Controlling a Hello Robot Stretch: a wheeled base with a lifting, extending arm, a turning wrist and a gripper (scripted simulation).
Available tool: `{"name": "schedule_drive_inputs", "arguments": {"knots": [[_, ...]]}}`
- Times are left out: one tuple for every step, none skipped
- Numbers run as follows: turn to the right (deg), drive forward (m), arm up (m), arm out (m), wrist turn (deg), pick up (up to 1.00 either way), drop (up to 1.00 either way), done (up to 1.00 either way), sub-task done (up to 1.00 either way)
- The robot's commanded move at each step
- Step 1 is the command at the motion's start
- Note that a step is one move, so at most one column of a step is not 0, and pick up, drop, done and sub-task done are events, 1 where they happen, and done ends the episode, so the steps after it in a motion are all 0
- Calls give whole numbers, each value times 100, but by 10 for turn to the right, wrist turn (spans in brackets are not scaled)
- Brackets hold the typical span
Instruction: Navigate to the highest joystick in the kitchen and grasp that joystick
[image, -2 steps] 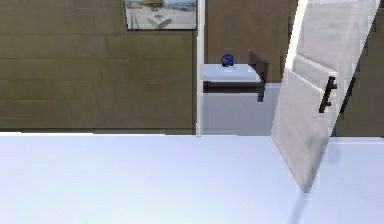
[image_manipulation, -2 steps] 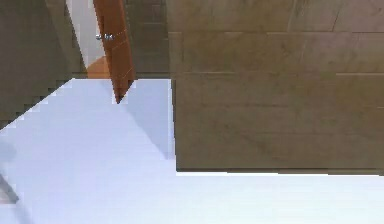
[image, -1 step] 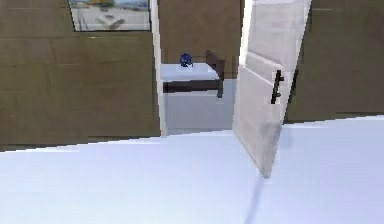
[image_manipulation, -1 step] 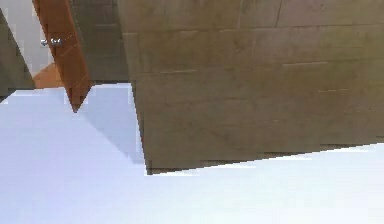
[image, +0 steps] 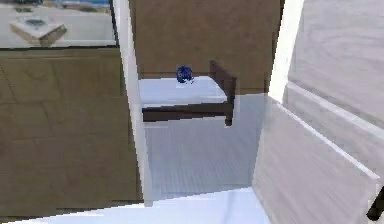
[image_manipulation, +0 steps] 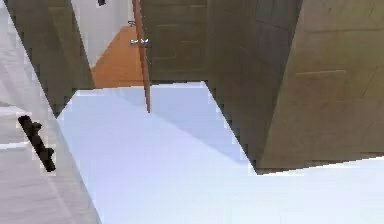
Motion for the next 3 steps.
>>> {"name": "schedule_drive_inputs", "arguments": {"knots": [[0, 100, 0, 0, 0, 0, 0, 0, 0], [30, 0, 0, 0, 0, 0, 0, 0, 0], [0, 40, 0, 0, 0, 0, 0, 0, 0]]}}
